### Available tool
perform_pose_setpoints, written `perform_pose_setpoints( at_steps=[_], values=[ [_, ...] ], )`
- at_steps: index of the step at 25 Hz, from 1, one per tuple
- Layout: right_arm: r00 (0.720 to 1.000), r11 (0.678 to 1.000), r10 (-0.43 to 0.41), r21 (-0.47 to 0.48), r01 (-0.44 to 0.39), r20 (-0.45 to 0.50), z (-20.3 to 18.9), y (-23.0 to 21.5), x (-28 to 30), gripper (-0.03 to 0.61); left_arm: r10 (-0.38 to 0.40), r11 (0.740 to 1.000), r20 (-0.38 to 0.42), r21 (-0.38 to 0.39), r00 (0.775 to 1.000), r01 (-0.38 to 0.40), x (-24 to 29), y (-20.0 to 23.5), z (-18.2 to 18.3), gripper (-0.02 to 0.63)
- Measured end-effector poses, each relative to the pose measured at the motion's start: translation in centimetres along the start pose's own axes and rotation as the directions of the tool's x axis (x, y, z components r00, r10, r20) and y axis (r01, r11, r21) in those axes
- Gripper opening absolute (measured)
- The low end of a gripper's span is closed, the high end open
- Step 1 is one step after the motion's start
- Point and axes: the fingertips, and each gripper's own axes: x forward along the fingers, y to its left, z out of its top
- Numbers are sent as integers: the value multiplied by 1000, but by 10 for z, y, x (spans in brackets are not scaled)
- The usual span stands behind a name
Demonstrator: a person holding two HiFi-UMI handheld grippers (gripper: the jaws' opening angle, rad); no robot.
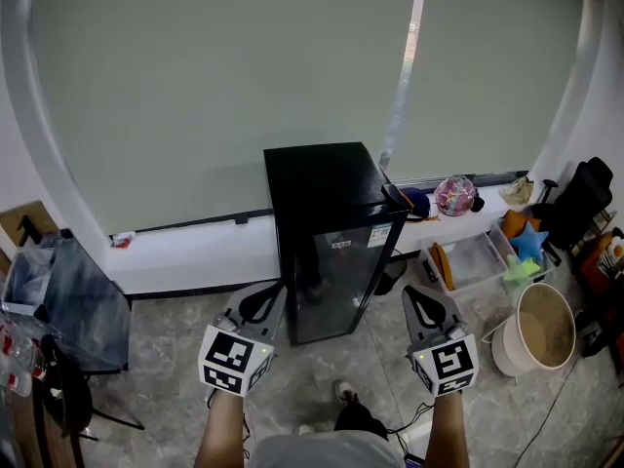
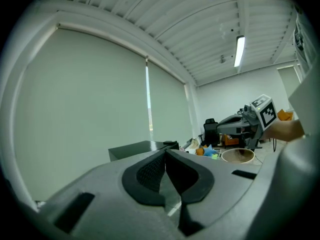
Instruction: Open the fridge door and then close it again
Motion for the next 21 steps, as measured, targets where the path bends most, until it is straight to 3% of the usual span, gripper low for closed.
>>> perform_pose_setpoints(
  at_steps=[21],
  values=[
    [999,1000,-13,-15,12,-30,-18,-3,11,-5,-10,1000,-34,-22,999,9,13,11,-23,11]
  ],
)
